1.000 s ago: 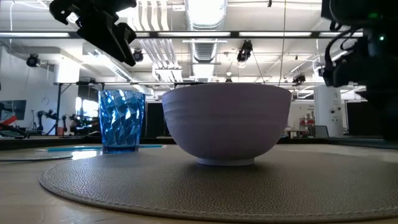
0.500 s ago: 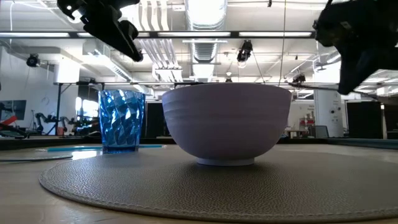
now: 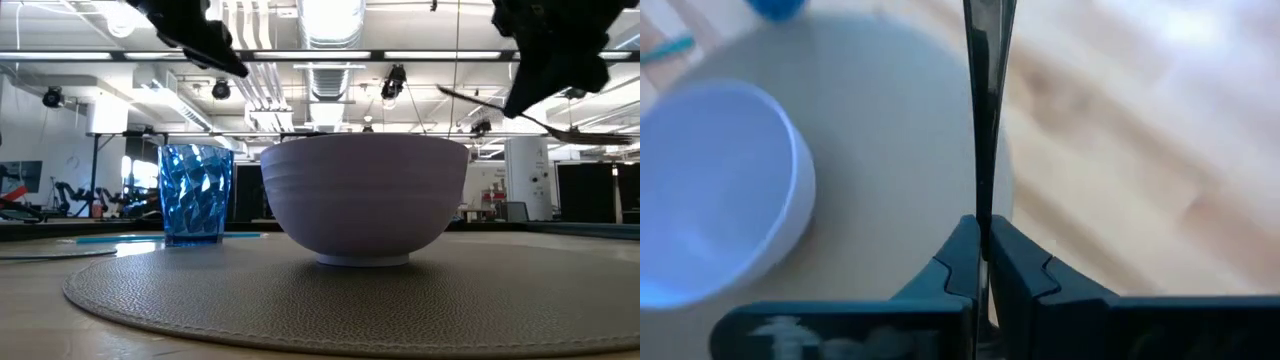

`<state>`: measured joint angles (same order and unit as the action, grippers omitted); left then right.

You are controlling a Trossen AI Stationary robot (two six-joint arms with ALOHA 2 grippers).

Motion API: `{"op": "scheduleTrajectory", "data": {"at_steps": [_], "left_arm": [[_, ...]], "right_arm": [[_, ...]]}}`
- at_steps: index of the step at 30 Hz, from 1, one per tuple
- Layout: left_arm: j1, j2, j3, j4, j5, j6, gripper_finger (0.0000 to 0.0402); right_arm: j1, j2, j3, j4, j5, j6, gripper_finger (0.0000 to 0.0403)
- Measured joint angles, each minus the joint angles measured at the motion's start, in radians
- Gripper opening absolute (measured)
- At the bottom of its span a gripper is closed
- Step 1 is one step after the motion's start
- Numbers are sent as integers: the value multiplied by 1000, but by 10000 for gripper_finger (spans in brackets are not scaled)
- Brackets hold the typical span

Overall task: Pick & Place Utensil
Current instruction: Put the black fork into the violet bowl

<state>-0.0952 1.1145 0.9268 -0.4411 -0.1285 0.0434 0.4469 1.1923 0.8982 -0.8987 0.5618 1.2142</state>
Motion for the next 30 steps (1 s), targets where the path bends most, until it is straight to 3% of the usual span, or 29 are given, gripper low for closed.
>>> {"op": "scheduleTrajectory", "data": {"at_steps": [6, 13, 20, 30], "left_arm": [[0, 5, 0, 98, 0, -20, 165], [0, 45, 0, 222, 0, -65, 165], [-1, 135, 0, 385, 0, -73, 165], [-1, 228, 0, 633, 0, -80, 165]], "right_arm": [[0, -1, 15, 108, 190, -209, 8], [0, -1, 15, 312, 311, -483, 8], [0, 0, 2, 493, 335, -684, 8], [0, 0, -51, 701, 359, -848, 8]]}}
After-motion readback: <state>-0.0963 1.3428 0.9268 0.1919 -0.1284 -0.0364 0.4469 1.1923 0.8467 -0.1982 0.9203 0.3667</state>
